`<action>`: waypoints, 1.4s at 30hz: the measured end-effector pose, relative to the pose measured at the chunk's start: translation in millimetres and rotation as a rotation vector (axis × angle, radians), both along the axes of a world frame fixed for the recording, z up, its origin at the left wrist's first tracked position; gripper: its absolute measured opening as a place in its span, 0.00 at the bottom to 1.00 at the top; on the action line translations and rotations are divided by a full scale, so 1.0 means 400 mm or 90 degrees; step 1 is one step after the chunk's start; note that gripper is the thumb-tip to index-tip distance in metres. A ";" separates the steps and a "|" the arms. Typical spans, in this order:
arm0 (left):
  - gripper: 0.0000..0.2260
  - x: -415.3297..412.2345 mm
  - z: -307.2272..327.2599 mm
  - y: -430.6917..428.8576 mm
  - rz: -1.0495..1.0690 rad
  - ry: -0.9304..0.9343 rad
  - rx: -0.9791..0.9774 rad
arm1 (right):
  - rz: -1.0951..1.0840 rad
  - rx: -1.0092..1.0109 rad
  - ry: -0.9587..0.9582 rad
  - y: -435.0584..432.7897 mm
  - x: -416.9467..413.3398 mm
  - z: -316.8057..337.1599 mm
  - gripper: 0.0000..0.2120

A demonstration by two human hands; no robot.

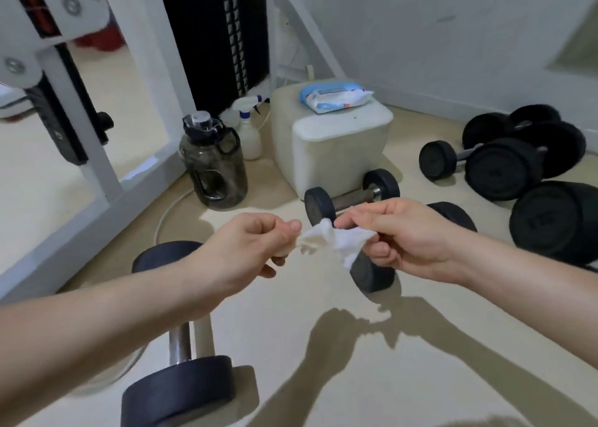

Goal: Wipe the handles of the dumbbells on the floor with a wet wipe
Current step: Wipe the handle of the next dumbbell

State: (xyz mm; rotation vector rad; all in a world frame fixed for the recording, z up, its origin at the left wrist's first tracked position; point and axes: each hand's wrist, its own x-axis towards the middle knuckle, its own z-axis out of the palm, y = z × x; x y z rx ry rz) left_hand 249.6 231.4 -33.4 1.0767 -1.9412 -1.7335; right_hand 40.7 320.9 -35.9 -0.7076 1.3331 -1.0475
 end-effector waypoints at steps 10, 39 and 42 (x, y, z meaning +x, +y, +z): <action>0.11 -0.358 0.076 0.088 -0.007 0.016 -0.044 | 0.085 -0.116 0.139 0.144 -0.281 -0.005 0.20; 0.08 -0.568 -0.271 0.256 0.165 -0.035 0.061 | -0.110 -0.058 0.143 0.159 -0.417 -0.308 0.10; 0.05 -0.580 -0.305 0.240 0.170 -0.079 0.012 | -0.169 -0.035 0.126 0.177 -0.421 -0.338 0.12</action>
